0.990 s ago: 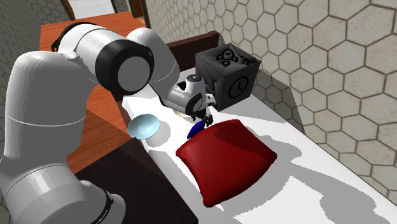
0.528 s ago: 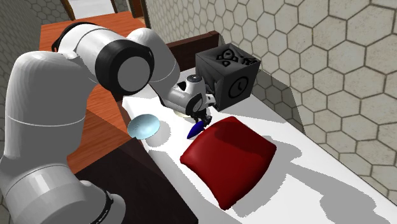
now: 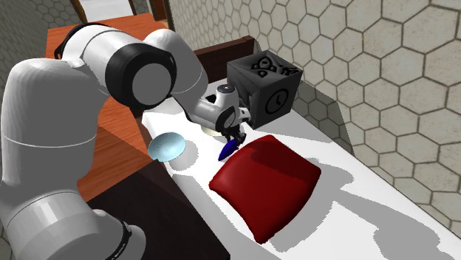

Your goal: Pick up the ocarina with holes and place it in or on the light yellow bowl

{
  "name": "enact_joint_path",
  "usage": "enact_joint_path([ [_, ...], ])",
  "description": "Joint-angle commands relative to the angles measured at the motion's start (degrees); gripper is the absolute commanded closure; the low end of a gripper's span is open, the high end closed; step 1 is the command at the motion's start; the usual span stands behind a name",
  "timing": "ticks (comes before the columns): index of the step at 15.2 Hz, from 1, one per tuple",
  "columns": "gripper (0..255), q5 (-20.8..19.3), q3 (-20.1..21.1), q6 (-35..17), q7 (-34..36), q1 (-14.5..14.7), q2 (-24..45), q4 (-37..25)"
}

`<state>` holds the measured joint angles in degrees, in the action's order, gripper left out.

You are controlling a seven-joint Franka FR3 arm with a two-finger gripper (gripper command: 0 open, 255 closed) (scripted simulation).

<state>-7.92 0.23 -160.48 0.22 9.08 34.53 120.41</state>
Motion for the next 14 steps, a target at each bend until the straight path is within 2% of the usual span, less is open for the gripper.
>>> enact_joint_path([
  [1,255,0.1,0.1,0.9,-0.2,-0.2,-1.5,0.6],
  [14,255,1.2,1.2,8.2,-1.4,-0.9,-10.5,2.4],
])
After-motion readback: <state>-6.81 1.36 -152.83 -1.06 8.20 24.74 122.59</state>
